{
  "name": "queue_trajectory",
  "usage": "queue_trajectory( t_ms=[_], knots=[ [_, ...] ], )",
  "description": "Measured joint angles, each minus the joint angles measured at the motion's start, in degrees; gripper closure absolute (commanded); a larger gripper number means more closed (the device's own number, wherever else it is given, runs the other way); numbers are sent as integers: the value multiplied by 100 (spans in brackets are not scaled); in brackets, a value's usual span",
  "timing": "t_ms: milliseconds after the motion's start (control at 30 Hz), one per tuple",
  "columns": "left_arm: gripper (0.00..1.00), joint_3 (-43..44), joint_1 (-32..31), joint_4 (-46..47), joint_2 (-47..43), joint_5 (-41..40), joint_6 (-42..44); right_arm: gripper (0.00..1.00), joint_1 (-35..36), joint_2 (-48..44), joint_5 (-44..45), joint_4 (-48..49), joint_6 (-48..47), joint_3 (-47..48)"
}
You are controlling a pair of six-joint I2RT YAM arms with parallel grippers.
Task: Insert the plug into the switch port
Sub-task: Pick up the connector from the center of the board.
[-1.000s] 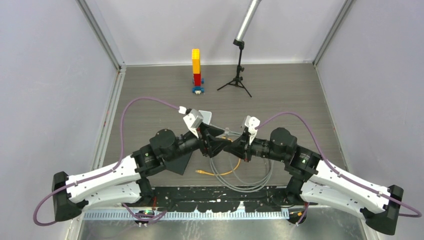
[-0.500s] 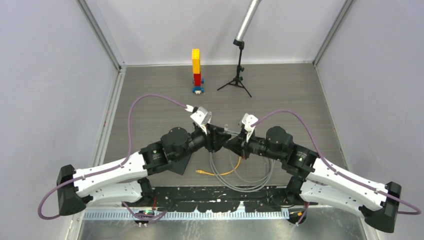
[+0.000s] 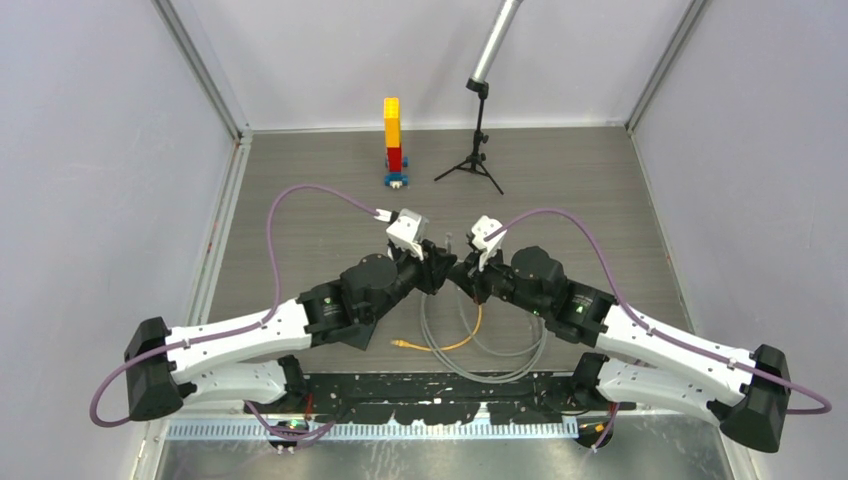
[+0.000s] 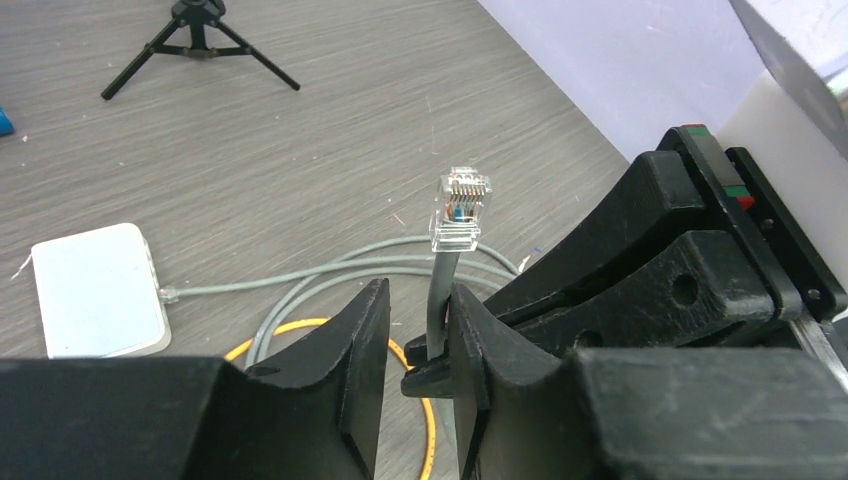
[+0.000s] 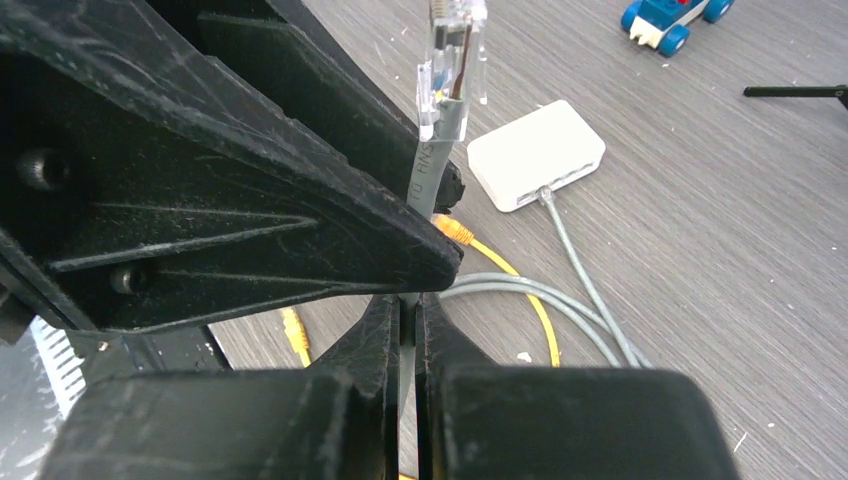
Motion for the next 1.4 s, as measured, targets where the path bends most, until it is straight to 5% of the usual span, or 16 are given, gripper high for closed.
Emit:
queue_trajectory(
  t_ms=[1033,1167,1300,1400],
  knots=[
    [78,37,-15,313,26,-181,0,100,0,59,-116,221,201,66],
    [100,37,-17,313,-44,-203,-4,100,0,59,-149,227,219,66],
    [100,37,-17,304,-72,-232,15,99,0,59,-168,271,229,61],
    [100,35,-17,304,-76,-221,17,75,0,55,-195,269,236,57]
  ],
)
